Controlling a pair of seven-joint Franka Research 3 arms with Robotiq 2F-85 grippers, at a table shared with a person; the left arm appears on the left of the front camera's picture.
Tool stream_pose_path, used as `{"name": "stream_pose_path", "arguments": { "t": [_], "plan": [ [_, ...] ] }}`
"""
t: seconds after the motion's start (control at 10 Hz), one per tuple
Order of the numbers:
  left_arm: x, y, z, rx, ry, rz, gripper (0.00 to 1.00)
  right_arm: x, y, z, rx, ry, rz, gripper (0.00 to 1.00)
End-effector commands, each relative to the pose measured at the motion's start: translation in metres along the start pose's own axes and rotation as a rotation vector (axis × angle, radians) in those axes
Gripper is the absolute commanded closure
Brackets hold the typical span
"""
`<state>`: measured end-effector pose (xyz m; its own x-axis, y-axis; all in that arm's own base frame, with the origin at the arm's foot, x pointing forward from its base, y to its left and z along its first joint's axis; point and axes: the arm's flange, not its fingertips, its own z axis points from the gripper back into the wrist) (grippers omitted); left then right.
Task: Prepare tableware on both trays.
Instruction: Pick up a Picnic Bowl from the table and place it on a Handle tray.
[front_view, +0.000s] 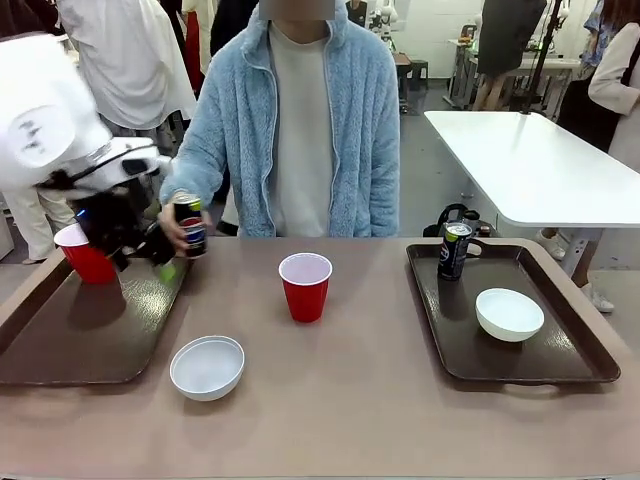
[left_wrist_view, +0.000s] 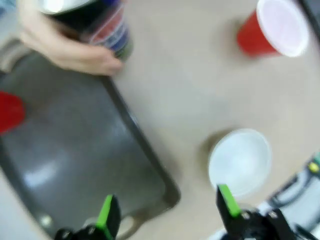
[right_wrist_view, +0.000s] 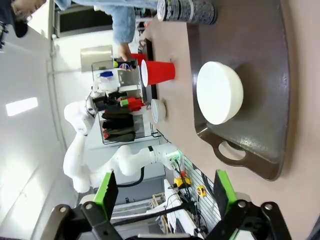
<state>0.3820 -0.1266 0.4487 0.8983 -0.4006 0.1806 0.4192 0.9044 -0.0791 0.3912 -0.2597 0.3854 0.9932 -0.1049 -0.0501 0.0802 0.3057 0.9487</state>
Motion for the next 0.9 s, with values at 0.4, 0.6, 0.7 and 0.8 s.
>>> {"name": "stream_pose_path", "arguments": {
  "t": [0.4, 0.6, 0.7, 0.8],
  "plan": [
    [-0.025, -0.003, 0.003, -0.006, 0.011, -0.025, 0.0, -0.003, 0.0, 0.002, -0.005, 0.013, 0.008, 0.0],
    [-0.02, 0.001, 0.005, -0.006, 0.018, -0.013, 0.0, -0.003, 0.0, 0.002, -0.005, 0.013, 0.008, 0.0],
    [-0.014, 0.003, 0.005, -0.006, 0.012, -0.002, 0.0, -0.003, 0.0, 0.002, -0.005, 0.013, 0.008, 0.0],
    [-0.003, 0.005, 0.004, -0.013, 0.001, 0.025, 0.0, -0.003, 0.0, 0.002, -0.005, 0.013, 0.008, 0.0]
  ]
}}
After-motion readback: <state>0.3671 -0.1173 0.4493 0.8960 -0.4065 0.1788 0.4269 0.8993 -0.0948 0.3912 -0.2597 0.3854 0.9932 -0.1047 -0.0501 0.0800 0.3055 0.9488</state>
